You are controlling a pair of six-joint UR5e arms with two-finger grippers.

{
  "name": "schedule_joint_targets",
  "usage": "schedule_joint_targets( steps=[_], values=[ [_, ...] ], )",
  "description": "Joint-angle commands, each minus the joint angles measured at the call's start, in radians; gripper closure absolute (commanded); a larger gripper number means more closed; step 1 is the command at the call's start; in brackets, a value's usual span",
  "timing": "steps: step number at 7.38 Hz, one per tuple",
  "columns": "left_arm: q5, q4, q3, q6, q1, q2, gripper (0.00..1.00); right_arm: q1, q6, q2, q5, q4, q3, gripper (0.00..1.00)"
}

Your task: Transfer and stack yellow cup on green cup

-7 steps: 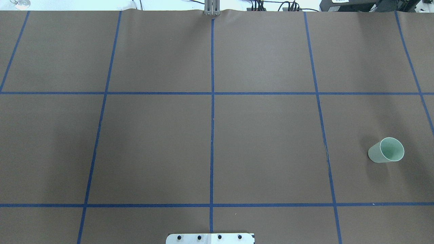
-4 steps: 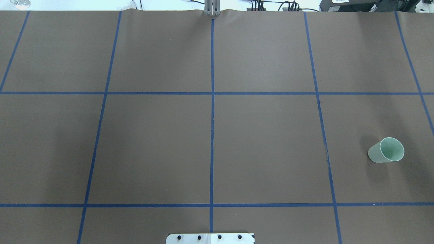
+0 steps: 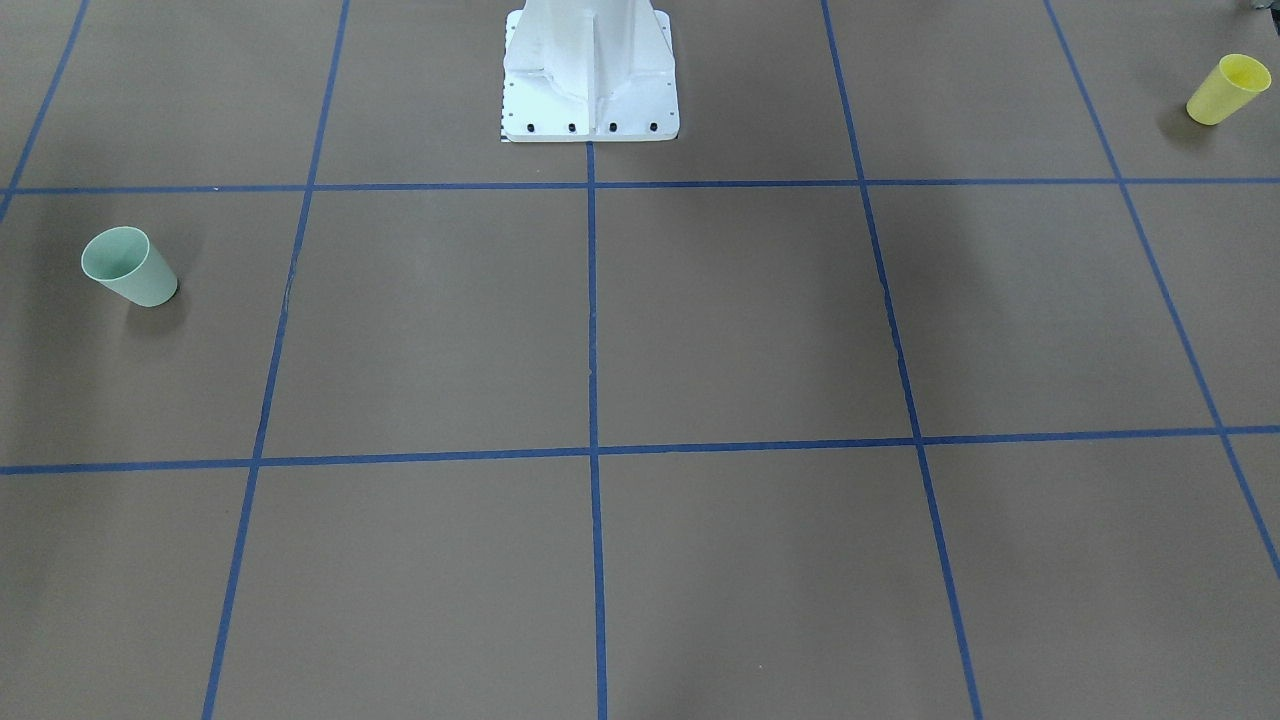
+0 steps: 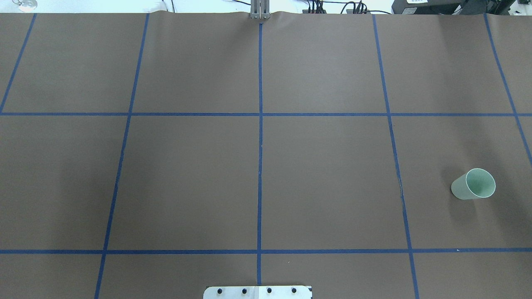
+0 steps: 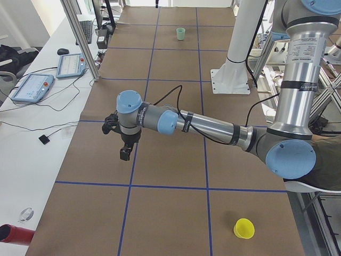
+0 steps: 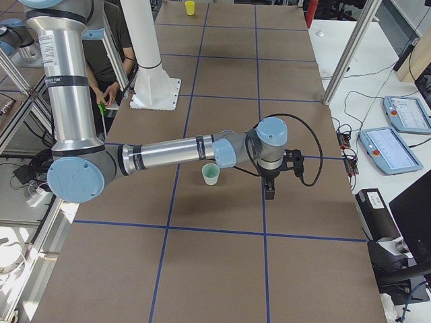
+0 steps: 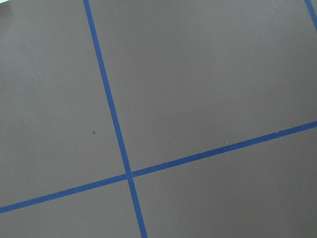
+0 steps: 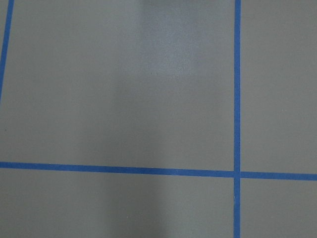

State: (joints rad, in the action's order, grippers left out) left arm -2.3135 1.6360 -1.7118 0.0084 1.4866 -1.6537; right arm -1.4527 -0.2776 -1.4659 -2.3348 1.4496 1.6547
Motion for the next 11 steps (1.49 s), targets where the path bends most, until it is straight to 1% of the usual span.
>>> schedule_joint_targets(
  steps=[1, 3, 4, 6, 7, 8, 9, 10, 11],
  values=[
    [-0.003, 0.025, -0.011, -0.002, 0.0, 0.034, 0.0, 0.0, -0.002, -0.001, -0.001, 0.0, -0.016, 0.0],
    [-0.003, 0.025, -0.015, -0.011, -0.006, 0.034, 0.0, 0.0, -0.002, 0.003, -0.008, 0.0, -0.018, 0.0],
    [-0.003, 0.025, -0.019, -0.11, -0.02, 0.035, 0.0, 0.0, -0.003, 0.003, -0.009, 0.0, -0.01, 0.0],
    [0.008, 0.056, -0.022, -0.381, -0.124, 0.041, 0.0, 0.001, 0.004, -0.001, -0.014, -0.002, 0.002, 0.0],
    [0.035, 0.068, -0.034, -0.524, -0.159, 0.064, 0.0, 0.002, 0.005, -0.001, -0.015, -0.002, 0.005, 0.0],
    [0.09, 0.07, -0.051, -0.629, -0.169, 0.092, 0.0, 0.002, 0.0, -0.001, -0.015, -0.002, -0.001, 0.0],
    [0.1, 0.076, -0.077, -0.816, -0.222, 0.11, 0.0, 0.006, -0.002, -0.001, -0.014, 0.0, -0.003, 0.0],
    [0.18, 0.077, -0.116, -1.004, -0.3, 0.135, 0.0, 0.006, 0.003, -0.002, -0.014, 0.0, -0.007, 0.0],
    [0.326, 0.076, -0.155, -1.233, -0.431, 0.162, 0.0, 0.008, 0.014, -0.011, -0.015, -0.002, -0.007, 0.0]
  ],
)
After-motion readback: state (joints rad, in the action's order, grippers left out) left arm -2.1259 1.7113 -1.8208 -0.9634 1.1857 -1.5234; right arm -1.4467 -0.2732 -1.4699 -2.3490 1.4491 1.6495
